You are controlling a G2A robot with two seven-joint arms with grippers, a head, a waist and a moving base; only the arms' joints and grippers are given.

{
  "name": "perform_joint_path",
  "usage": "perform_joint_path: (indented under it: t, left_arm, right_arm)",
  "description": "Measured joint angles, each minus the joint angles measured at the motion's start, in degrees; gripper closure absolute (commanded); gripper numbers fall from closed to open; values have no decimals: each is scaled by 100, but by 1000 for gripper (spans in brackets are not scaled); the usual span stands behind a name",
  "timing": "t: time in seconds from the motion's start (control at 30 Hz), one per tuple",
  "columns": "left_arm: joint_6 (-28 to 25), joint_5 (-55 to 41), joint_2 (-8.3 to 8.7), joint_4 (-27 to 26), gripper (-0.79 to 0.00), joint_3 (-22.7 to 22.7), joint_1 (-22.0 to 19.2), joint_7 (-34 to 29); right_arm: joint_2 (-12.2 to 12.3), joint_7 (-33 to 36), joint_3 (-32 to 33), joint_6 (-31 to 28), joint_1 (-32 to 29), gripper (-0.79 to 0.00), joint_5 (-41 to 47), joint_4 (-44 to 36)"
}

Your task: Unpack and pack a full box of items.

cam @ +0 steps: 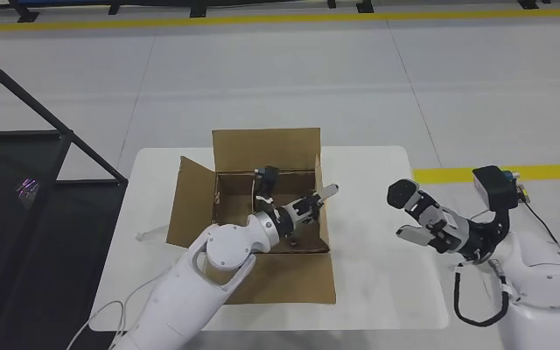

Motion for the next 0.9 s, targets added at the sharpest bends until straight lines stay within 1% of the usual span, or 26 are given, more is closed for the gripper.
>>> perform_joint_path:
  t: [0.23,0.4,0.5,0.67,0.9]
  left_arm:
    - [-308,-205,-257,422,-785,366,-346,83]
    - [-389,-285,-479,832,-785,658,-650,182]
    - [-418,-310,-612,1106,-785,819,-827,198]
    - [-343,-333,-855,1600,-785,1106,-1126,184]
    - [-69,-265,-1195,2243,-785,1479,-1459,152]
  right_arm:
    - [83,-194,250,-153,-254,-785,56,-22]
    - [136,-560,636,-451,-554,-785,119,30]
    - [169,-737,894,-534,-738,-785,116,26]
    - [231,-881,1232,-499,-970,-785,107,-30]
    - [314,-881,1311,-422,-1008,-785,164,-4]
